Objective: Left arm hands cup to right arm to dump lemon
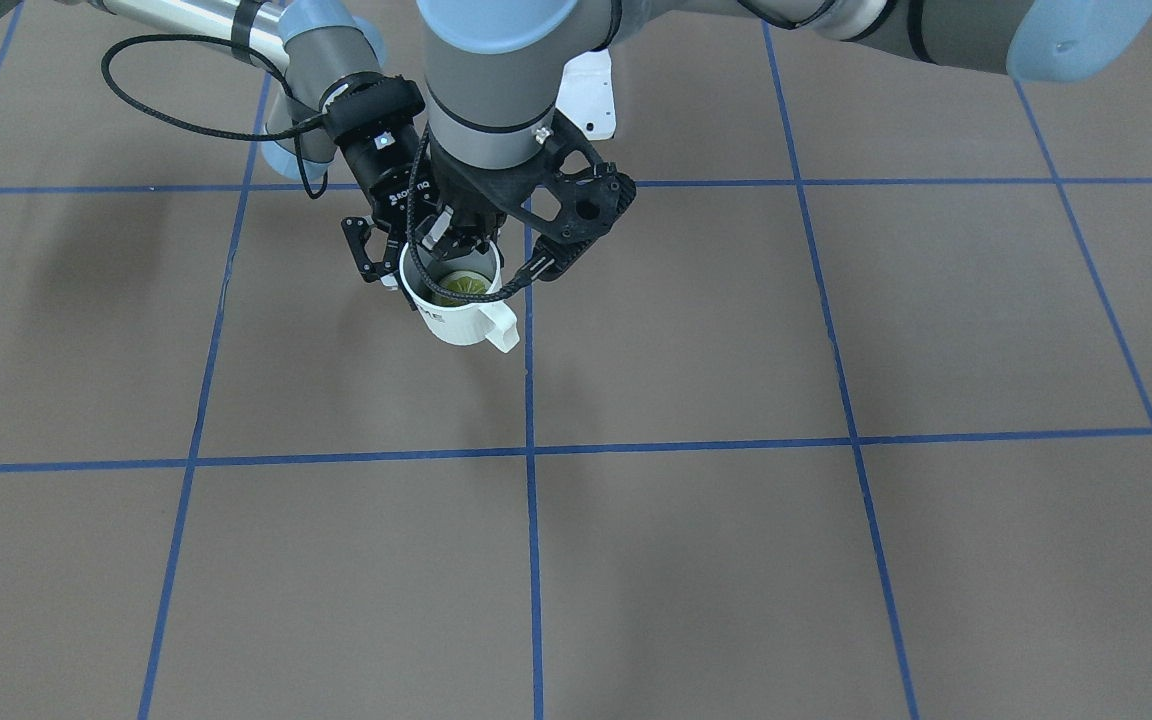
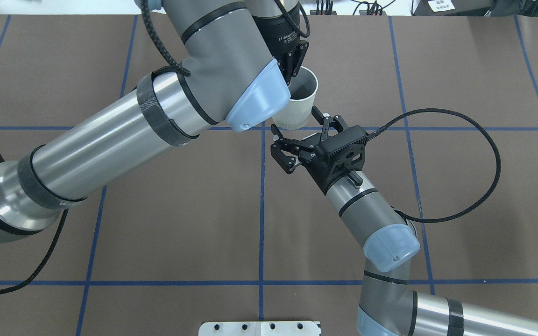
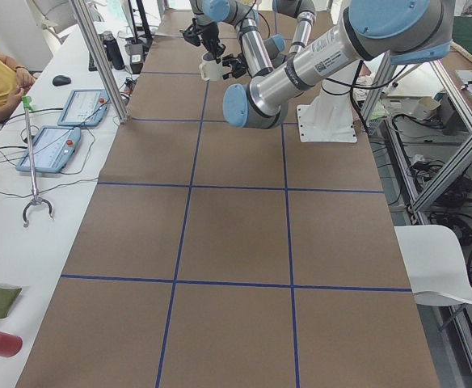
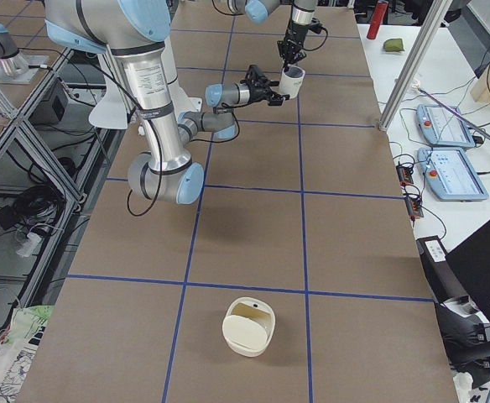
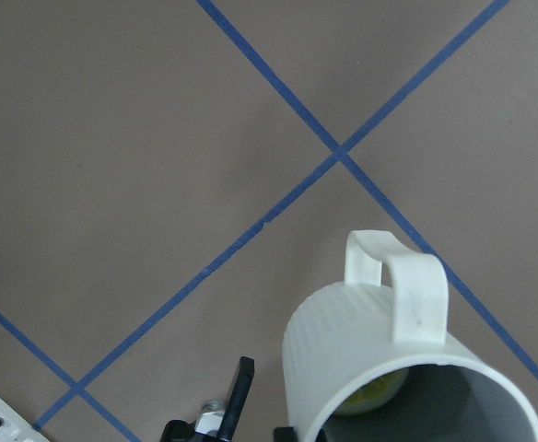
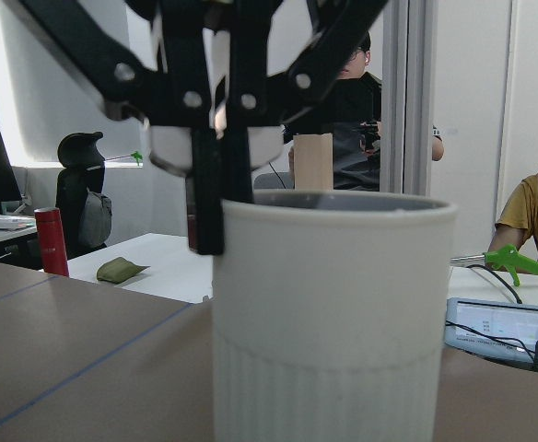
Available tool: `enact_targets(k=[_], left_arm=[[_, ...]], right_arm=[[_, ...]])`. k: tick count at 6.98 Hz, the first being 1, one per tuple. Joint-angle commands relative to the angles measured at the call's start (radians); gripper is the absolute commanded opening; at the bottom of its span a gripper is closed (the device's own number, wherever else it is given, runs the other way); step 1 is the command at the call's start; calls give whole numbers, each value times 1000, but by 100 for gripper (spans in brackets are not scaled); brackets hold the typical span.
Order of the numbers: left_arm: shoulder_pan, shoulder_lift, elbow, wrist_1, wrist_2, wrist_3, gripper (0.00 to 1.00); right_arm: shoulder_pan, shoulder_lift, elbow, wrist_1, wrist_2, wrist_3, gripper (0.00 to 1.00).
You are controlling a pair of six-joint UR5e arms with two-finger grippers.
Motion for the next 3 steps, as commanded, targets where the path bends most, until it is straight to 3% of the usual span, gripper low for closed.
enact_targets(k=[1,3], left_arm=[[13,3,-3,9,0,-1,0],[13,6,-9,9,-2,-1,0]], right_arm=[[0,2,-1,0,-15,0,98],[0,3,-1,0,-17,0,98]])
